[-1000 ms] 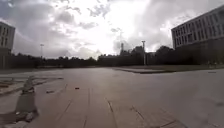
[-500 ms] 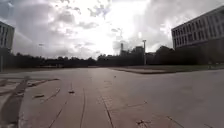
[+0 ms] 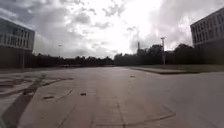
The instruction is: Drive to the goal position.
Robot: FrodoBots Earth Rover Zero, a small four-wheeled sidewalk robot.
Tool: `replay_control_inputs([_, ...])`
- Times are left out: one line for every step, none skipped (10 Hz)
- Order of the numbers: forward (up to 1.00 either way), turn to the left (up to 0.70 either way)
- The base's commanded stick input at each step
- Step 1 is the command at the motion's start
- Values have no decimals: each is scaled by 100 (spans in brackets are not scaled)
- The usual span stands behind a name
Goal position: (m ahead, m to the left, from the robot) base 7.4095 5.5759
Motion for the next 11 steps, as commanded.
replay_control_inputs([70,0])
replay_control_inputs([70,0])
replay_control_inputs([70,0])
replay_control_inputs([70,0])
replay_control_inputs([70,0])
replay_control_inputs([70,0])
replay_control_inputs([70,0])
replay_control_inputs([70,0])
replay_control_inputs([70,0])
replay_control_inputs([70,0])
replay_control_inputs([70,0])
